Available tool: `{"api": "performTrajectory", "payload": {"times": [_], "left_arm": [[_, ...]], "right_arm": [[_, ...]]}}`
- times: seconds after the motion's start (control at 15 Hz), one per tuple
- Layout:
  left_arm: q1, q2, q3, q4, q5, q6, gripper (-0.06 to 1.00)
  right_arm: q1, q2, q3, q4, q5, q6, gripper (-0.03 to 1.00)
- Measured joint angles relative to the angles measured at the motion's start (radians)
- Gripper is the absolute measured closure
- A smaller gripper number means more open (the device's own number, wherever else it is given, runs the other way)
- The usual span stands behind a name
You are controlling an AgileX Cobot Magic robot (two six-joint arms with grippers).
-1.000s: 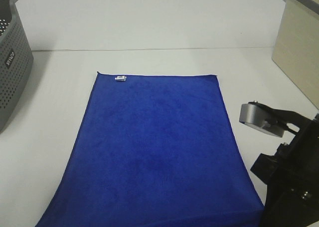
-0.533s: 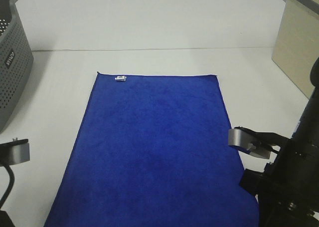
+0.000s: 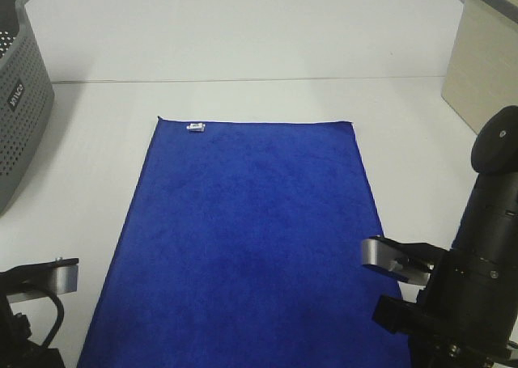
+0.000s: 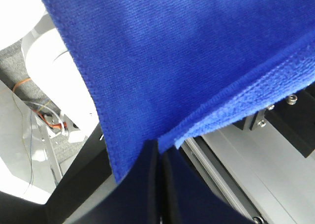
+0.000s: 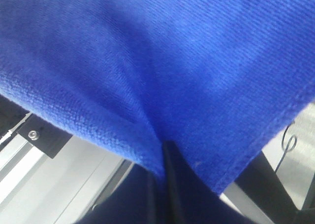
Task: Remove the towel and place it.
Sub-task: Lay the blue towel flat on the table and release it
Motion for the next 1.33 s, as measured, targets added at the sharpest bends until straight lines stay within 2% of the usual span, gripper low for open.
{"api": "performTrajectory", "payload": {"times": [0.4,0.93,1.13,1.27,1.33], "left_arm": [[0.0,0.153,-0.038,-0.015,-0.025,0.04,0.94],[0.0,0.159,-0.038,-0.016,-0.031,0.051,0.94],[0.005,0.162,-0.037,0.045,-0.032,0.051,0.89],[0.008,0.163,-0.037,0.059,-0.032,0.051,0.77],[0.009,0.163,-0.034,0.063,-0.032,0.051,0.7]], "right_arm": [[0.0,0.134,-0.002,0.0,-0.029,-0.002,0.95],[0.0,0.135,-0.002,-0.002,-0.041,-0.002,0.93],[-0.006,0.135,0.001,-0.101,-0.046,-0.001,0.83],[-0.011,0.135,0.002,-0.145,-0.046,0.002,0.72],[-0.011,0.135,0.006,-0.159,-0.046,0.011,0.62]]}}
